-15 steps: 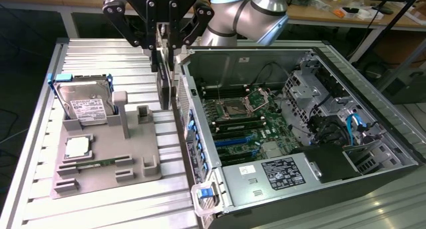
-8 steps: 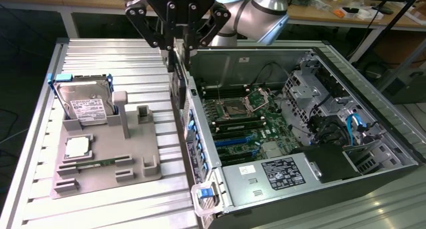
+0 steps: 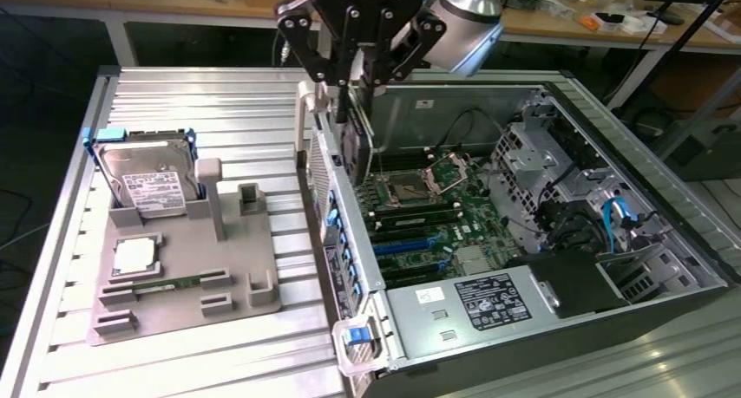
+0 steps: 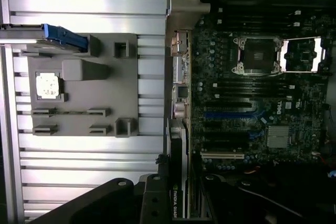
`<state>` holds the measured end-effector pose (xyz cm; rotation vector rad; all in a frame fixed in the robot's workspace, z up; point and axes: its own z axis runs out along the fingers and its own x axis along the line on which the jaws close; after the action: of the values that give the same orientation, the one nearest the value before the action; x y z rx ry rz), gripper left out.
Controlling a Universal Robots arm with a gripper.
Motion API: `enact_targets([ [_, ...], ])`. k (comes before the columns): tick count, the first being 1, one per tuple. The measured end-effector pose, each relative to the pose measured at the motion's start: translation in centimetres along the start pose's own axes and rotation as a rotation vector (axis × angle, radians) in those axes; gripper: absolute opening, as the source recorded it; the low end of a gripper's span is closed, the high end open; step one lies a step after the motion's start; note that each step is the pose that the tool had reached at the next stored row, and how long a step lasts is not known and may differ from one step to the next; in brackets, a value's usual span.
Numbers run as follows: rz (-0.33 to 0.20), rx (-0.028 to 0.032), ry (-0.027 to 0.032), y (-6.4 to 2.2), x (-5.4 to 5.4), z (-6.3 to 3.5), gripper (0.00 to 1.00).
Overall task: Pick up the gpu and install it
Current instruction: 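Pick up the gpu and move the gpu toward the slot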
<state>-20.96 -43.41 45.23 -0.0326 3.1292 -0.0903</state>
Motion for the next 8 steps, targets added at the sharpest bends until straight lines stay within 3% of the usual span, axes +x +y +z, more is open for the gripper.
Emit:
enact_targets([
  [8,0.0,-0.0023,-0.0001,-0.07,-3.6,0.11,0.27],
])
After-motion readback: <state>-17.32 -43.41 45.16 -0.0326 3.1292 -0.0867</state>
